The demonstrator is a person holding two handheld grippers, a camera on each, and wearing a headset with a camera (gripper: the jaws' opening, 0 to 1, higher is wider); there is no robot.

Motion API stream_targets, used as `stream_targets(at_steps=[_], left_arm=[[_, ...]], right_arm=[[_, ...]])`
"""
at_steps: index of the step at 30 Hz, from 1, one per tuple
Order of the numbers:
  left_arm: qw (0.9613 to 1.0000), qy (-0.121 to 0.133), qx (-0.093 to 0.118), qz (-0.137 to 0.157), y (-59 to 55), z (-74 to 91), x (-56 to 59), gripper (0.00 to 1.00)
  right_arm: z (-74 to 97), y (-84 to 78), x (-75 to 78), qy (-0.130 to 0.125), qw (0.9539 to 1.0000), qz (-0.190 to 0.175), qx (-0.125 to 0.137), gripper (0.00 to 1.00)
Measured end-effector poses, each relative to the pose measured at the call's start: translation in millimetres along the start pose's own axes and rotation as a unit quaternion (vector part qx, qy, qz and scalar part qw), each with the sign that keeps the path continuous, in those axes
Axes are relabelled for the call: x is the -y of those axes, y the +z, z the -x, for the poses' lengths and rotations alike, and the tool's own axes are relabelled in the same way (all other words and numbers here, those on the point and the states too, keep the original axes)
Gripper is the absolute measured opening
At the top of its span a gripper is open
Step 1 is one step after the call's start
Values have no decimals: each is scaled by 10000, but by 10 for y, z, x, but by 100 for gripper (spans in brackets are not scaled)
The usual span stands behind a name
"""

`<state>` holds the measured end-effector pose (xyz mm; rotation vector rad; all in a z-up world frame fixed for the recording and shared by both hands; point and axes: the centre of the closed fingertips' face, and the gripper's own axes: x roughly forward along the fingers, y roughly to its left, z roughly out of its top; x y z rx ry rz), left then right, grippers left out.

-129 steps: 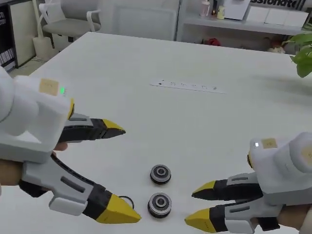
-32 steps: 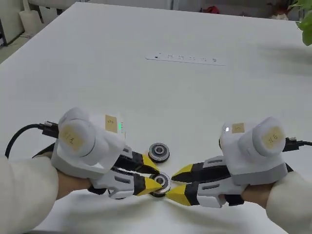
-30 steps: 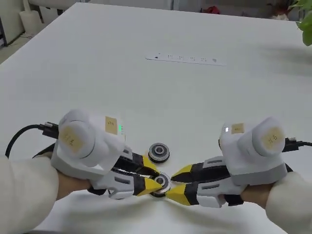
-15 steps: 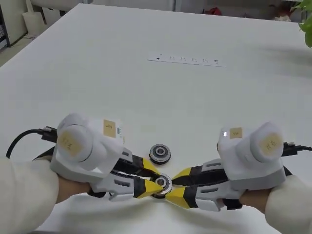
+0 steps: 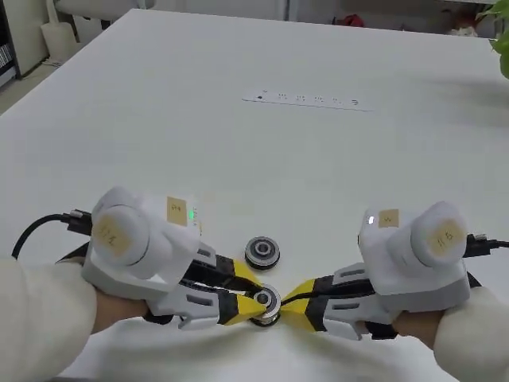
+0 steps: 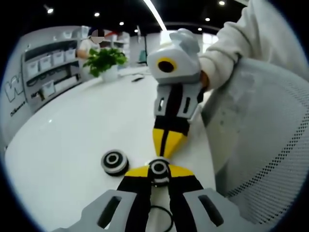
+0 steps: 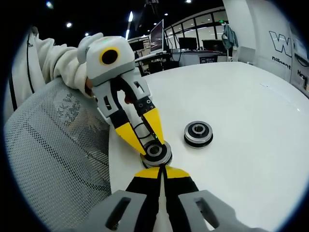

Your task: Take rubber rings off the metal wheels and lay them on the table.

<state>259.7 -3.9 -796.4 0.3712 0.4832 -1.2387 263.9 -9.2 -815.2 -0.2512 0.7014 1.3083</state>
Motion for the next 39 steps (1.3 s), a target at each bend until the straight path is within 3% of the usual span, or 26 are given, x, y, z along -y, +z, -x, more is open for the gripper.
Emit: stream_targets(at_steps=[3, 8, 12, 17, 18, 26, 31, 39], left_arm=[[10000, 1, 15, 1, 4, 0, 1, 13], [10000, 2, 27, -10, 8, 4, 3, 13], [10000, 0, 37, -25, 9, 5, 4, 13], [10000, -10, 44, -47, 11, 6, 11, 13], [10000, -9, 46, -54, 12, 7, 11, 13], [9999, -5, 45, -109, 12, 10, 14, 13], [9999, -4, 44, -145, 10, 9, 14, 13], [9999, -6, 60, -145, 11, 7, 13, 13]], right_arm=[[10, -3, 5, 37, 9992, -405, 56, 0], [21, 1, 19, 90, 9979, -613, 172, 0], [30, -4, 26, 184, 9947, -972, 267, 0], [36, -3, 16, 215, 9926, -1158, 288, 0], [35, -2, 19, 214, 9901, -1354, 285, 0], [52, -6, -3, 216, 9876, -1523, 309, 0], [79, 5, 6, 295, 9807, -1889, 412, 0], [83, 18, -3, 328, 9772, -2046, 452, 0]])
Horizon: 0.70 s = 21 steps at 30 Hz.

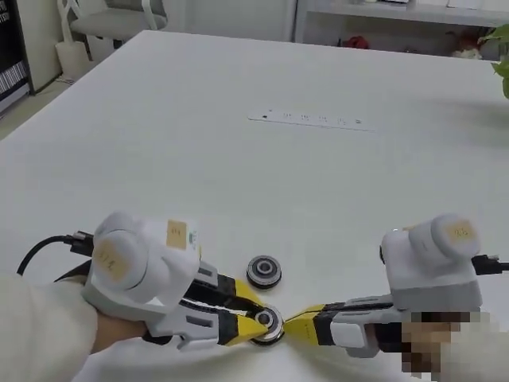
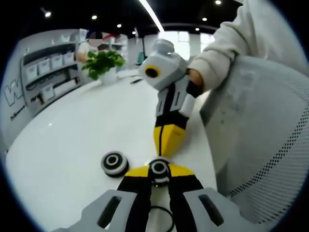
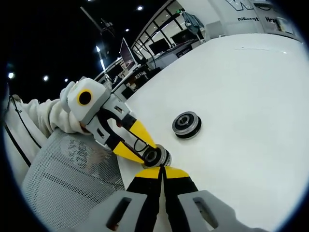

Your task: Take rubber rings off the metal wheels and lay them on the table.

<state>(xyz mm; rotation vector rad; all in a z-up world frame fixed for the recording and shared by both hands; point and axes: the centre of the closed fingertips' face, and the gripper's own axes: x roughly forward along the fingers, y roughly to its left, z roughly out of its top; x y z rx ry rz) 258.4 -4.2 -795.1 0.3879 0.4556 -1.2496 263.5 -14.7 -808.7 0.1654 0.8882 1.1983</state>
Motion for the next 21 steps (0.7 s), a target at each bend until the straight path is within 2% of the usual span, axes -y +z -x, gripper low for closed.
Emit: stream_targets(at_steps=[9, 21], left_arm=[[10000, -22, -7, -25, 4, -6, 8, 13], [10000, -46, -15, -44, 3, -9, 6, 13]], right_arm=[[21, 1, -10, 28, 9998, -171, -17, 0], [51, 54, -39, 109, 9991, -388, 85, 0]])
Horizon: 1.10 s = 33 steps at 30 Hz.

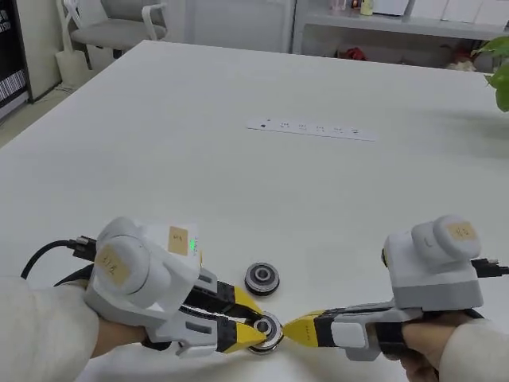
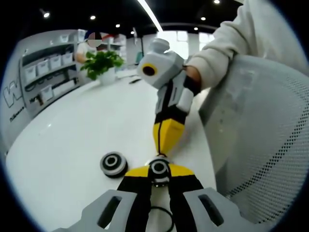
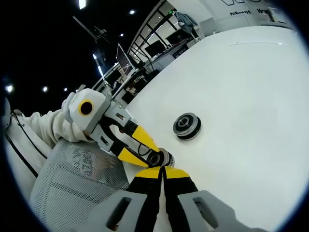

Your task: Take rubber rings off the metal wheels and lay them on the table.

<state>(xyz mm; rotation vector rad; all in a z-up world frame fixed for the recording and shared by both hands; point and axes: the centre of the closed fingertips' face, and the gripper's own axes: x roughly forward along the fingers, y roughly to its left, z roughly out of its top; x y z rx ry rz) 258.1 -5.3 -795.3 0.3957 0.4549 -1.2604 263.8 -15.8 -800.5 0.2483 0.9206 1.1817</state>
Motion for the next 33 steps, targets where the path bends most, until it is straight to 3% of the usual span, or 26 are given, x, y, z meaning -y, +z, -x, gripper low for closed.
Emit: stream_targets(at_steps=[33], left_arm=[[10000, -13, -7, -83, -7, -4, 4, 13]], right_arm=[[-29, 34, -86, 101, 9999, 16, 32, 0]])
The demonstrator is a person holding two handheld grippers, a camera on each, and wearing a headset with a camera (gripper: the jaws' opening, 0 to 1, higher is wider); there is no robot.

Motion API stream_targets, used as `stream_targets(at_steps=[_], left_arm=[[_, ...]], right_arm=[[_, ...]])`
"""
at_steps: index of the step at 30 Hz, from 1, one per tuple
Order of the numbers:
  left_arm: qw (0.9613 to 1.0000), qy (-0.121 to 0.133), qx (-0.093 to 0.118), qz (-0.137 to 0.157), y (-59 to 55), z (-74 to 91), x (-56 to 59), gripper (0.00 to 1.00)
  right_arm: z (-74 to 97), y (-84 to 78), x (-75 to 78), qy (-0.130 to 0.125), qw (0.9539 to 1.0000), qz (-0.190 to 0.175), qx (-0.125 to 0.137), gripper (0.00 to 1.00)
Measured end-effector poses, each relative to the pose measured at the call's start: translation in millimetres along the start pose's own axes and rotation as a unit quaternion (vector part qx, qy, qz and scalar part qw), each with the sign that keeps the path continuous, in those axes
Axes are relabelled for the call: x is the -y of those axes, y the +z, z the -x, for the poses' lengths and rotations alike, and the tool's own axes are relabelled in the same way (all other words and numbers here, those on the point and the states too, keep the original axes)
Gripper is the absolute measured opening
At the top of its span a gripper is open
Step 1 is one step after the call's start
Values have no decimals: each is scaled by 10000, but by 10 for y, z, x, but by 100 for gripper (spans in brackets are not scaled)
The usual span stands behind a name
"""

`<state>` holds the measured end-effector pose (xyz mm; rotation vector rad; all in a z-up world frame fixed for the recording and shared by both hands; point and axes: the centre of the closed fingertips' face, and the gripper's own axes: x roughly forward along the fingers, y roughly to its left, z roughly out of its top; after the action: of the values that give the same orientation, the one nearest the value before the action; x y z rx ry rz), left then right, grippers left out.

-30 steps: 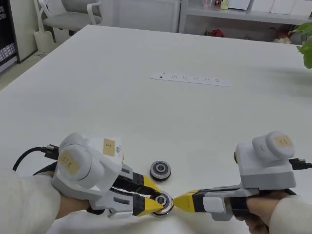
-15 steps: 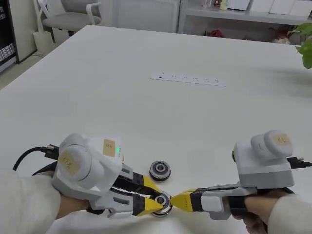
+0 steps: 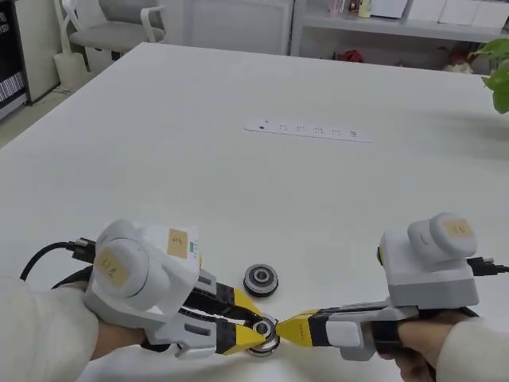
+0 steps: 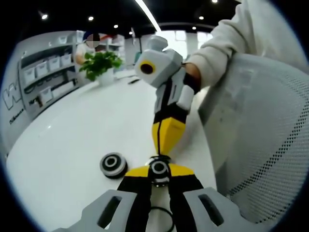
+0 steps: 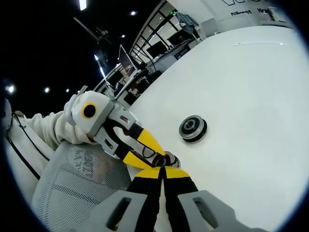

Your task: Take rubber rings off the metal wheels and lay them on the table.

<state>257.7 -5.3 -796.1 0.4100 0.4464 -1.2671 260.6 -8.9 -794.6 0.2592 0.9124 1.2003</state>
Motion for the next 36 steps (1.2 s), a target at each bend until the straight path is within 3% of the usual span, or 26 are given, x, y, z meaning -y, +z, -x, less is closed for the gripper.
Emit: stream_targets(at_steps=[13, 19, 21, 24, 36], left_arm=[[10000, -2, 8, 1, -1, 4, 6, 13], [10000, -2, 9, -12, 10, -1, 16, 13], [10000, 2, 14, -6, 14, -2, 19, 13], [10000, 9, 7, -14, 24, -4, 25, 13], [9999, 44, -66, 113, 31, -6, 20, 14]], right_arm=[[-14, 22, -70, 78, 9999, 100, 3, 0], [-11, 125, -216, 348, 9991, 142, 184, 0], [-25, 100, -193, 246, 9990, 375, 61, 0], [-32, 76, -206, 307, 9991, 301, 50, 0], [10, 84, -108, 92, 9998, 184, 70, 0]])
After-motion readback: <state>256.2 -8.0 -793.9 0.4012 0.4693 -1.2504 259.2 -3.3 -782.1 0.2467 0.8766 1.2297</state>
